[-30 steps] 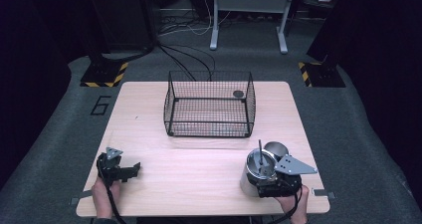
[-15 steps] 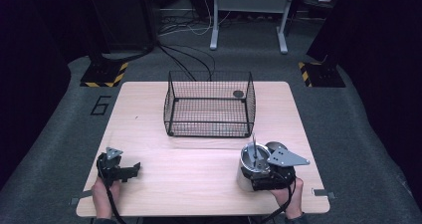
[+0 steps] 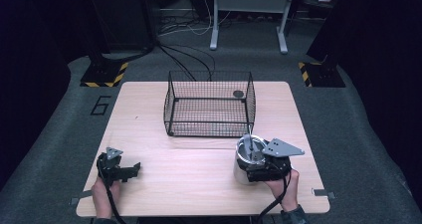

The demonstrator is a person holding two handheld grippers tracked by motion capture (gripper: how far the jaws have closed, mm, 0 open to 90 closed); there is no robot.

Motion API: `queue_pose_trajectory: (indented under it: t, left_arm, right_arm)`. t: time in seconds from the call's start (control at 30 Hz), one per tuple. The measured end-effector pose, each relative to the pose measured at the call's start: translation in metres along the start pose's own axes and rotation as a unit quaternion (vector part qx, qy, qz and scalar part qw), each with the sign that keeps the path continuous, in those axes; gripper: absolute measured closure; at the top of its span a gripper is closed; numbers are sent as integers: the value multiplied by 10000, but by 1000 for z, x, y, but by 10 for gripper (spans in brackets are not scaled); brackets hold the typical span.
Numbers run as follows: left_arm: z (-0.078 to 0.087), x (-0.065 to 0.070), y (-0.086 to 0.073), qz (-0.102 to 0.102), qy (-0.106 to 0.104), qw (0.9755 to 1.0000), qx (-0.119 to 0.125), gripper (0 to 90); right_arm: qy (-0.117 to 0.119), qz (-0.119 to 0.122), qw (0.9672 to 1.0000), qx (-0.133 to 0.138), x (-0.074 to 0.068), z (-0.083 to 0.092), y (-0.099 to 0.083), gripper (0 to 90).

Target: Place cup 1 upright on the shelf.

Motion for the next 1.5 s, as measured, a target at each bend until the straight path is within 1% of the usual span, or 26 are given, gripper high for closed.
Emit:
queue_pose_trajectory:
  t: [0.03,0.1,0.3,0.6,0.63,0.73,0.77,1.0,1.07,1.27,1.3,1.4,1.43,1.47,1.5]
  left_arm:
    - [0,0,0,1,0,10000,0,4]
    - [0,0,0,0,0,10000,0,4]
    - [0,0,0,1,0,10000,1,4]
    - [0,0,0,1,-1,10000,1,4]
    - [0,0,0,1,-1,10000,1,4]
    - [0,0,0,6,-1,10000,0,4]
    - [0,0,0,7,0,10000,2,4]
    - [0,0,0,3,-3,10000,0,4]
    - [0,0,0,8,-2,10000,0,4]
    - [0,0,0,7,-2,10000,2,4]
    - [0,0,0,5,-2,10000,0,4]
    - [0,0,0,5,-2,10000,-1,4]
    - [0,0,0,6,-3,10000,1,4]
    - [0,0,0,9,-2,10000,3,4]
    - [0,0,0,3,-2,10000,0,4]
  right_arm:
    - [3,26,10000,16,0,-1,1,37]
    - [11,-25,10000,21,1,-3,4,36]
    - [32,-2,10000,30,1,-9,10,36]
    - [73,28,10000,-17,0,-16,17,37]
    - [62,-3,10000,-4,0,-18,18,37]
    - [96,20,9999,-28,0,-19,19,36]
    - [85,-13,10000,-6,-1,-22,21,37]
    - [139,19,9999,0,-3,-27,28,37]
    - [194,51,9998,-13,-3,-30,32,37]
    - [208,53,9998,-17,-5,-34,38,37]
    - [221,95,9997,-34,-5,-34,39,36]
    - [241,77,9997,-53,-7,-36,44,37]
    - [245,119,9996,-15,-7,-38,45,37]
    - [249,85,9996,-57,-7,-37,47,37]
    - [265,97,9996,-28,-7,-39,48,36]
Point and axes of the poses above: each handheld gripper's, and its own axes: z roughly backward along the jaws, y roughly out of its top, x roughly to its right, the point moved 1 cm from there along -z, roughly forward along the jaws, and after that the axes turned 8 degrees about -z, right-handed, at the moved point
